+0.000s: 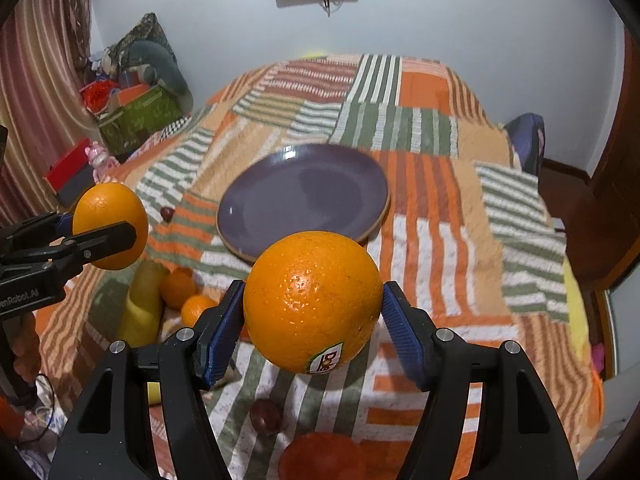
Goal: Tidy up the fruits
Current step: 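Lift both held oranges and carry them over the purple plate, lowering them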
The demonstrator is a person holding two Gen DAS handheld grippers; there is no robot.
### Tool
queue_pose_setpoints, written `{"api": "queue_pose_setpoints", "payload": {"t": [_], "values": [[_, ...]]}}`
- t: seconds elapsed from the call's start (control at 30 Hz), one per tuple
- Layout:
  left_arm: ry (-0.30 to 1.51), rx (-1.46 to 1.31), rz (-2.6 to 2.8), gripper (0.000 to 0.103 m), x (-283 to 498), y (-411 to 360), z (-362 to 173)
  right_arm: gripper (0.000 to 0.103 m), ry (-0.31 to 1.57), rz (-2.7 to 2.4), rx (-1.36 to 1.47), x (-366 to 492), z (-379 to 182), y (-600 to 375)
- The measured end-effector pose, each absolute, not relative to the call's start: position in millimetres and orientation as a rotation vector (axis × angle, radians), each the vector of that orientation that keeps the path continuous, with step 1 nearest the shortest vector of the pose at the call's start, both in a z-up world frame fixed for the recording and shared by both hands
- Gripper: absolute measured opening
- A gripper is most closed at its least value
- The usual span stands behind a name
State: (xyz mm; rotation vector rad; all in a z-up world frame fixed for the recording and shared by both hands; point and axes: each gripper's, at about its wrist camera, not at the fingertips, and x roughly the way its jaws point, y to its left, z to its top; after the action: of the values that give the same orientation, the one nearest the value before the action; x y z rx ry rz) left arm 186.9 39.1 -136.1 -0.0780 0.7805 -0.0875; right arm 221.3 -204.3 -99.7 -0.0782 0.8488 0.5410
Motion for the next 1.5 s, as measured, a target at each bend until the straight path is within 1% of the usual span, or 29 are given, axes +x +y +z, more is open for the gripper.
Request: {"api": "queue_pose_setpoints", "payload": {"t": [0.33,0.67,0.9,1.07,1.1,1.17,1.3,1.4,1.5], "values": [[0.701,-0.061,-0.059,0.058,203.5,48.7,-101.8,0.064,0.742,0.531,-0.077,239.8,-67.3,-201.7],[0.682,-0.069,-0.041,0.058,239.2,57.4,-91.0,0.064,0.688,0.537,-0.103,265.5,-55.0,-184.9],[0.711,-0.058,-0.033,0.058,267.0,55.3,-105.6,0.064,0.707,0.545,-0.15,287.9,-65.7,-166.2],[0.775,-0.058,-0.05,0.058,295.1,54.1,-127.9,0.064,0.734,0.544,-0.165,303.4,-78.1,-159.8],[0.786,-0.056,-0.053,0.057,299.8,54.1,-131.6,0.064,0.742,0.541,-0.17,307.4,-82.7,-157.4],[0.779,-0.036,-0.051,0.052,308.0,52.2,-136.1,0.064,0.758,0.537,-0.178,314.4,-89.5,-154.1],[0.731,-0.006,-0.086,0.052,316.9,47.7,-130.6,0.064,0.795,0.537,-0.194,327.8,-103.5,-148.9],[0.767,0.019,-0.077,0.052,330.2,44.9,-139.9,0.064,0.836,0.545,-0.189,337.5,-115.3,-146.6],[0.81,-0.012,-0.075,0.052,336.2,51.6,-153.5,0.065,0.854,0.516,-0.203,343.0,-124.4,-147.1]]}}
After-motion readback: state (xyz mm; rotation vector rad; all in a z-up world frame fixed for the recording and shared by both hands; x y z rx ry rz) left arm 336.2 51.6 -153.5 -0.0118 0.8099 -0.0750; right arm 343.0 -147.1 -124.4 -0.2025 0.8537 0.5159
